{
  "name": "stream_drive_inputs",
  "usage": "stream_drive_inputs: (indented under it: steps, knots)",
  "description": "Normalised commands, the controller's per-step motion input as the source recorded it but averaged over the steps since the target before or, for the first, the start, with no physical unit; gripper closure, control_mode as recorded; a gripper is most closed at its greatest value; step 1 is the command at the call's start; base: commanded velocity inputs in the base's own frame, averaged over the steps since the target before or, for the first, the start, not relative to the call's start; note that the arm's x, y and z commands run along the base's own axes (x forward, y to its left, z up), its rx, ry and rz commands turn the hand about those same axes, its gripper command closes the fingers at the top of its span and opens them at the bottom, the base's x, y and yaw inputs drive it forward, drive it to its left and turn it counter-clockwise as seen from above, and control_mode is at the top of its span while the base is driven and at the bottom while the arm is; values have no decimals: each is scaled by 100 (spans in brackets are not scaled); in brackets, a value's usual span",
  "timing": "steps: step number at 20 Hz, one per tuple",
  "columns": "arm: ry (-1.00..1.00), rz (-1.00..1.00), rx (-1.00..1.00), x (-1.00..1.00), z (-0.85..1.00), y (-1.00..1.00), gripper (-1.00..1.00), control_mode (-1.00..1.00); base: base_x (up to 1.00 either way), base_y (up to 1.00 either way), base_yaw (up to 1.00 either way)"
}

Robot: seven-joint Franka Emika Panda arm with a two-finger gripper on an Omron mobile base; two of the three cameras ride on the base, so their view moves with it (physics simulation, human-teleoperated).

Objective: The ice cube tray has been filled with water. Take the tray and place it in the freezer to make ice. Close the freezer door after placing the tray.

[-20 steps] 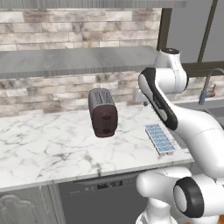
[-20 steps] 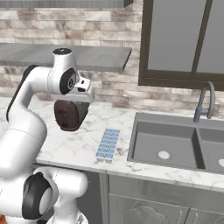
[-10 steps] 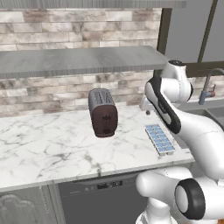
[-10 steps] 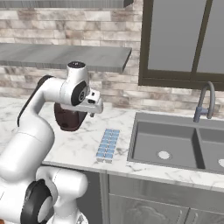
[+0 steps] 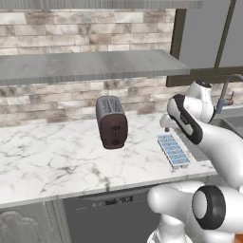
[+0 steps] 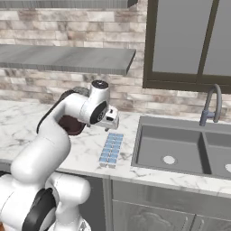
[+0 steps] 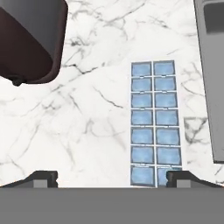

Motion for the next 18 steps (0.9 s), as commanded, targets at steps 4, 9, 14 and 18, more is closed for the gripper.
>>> stream_drive_inputs:
  steps: [4,9,14,18]
  knots:
    - [0,0,8,56,-45,-50,-100,-100,0,0,0]
    - [0,0,1,52,-20,-33,-100,-100,0,0,0]
    - [4,0,0,50,-10,-6,-100,-100,0,0,0]
    - [4,0,0,51,-25,0,-100,-100,0,0,0]
